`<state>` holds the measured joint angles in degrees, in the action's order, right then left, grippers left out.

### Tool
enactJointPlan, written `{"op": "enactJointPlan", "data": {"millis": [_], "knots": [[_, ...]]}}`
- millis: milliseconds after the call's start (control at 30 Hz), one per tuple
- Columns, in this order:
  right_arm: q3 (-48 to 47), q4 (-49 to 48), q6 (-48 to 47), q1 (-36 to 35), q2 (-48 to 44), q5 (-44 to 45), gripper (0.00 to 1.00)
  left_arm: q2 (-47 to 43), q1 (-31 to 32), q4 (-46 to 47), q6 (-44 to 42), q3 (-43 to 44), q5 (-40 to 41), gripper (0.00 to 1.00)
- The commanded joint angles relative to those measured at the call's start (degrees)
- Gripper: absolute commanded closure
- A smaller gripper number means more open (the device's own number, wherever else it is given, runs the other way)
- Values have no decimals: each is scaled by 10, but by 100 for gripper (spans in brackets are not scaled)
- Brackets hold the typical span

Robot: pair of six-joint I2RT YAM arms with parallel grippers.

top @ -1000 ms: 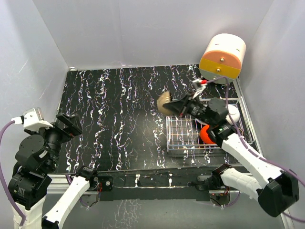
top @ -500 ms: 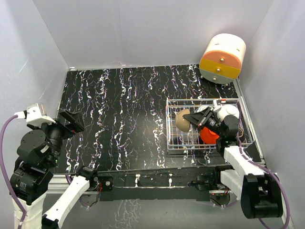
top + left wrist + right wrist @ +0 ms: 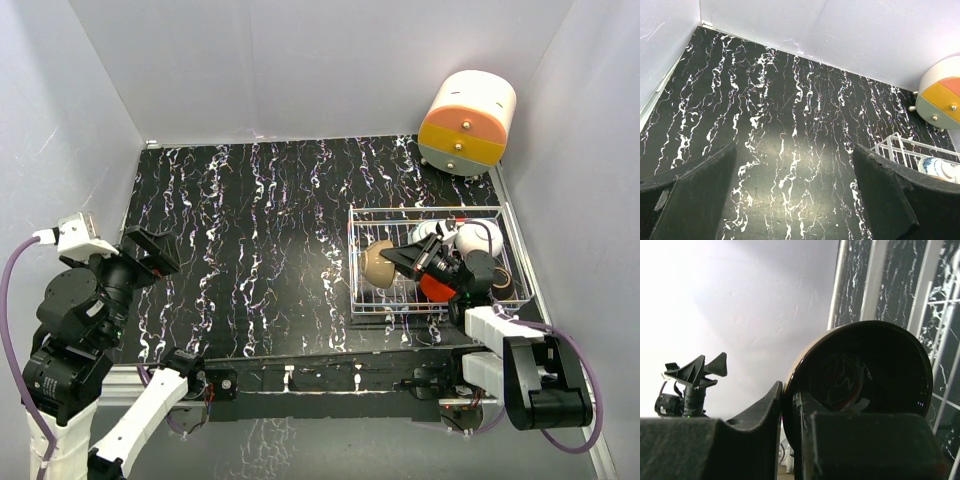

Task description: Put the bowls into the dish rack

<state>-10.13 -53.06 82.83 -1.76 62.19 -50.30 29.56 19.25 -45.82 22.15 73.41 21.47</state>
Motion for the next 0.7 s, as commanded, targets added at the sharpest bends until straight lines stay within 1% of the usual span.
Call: {"op": "enactJointPlan", "data": {"millis": [0, 333, 567, 667], "knots": [[3, -69, 24, 1, 29, 6, 92, 13, 2, 10, 0, 16, -6, 3], [2, -78, 43, 2, 74, 14, 92, 22, 2, 16, 0, 21, -6, 3], [6, -7, 12, 2, 84, 37, 92, 22, 2, 16, -1, 20, -2, 3], [8, 50, -11, 3, 70, 59, 91, 23, 2, 14, -3, 21, -1, 3]]}}
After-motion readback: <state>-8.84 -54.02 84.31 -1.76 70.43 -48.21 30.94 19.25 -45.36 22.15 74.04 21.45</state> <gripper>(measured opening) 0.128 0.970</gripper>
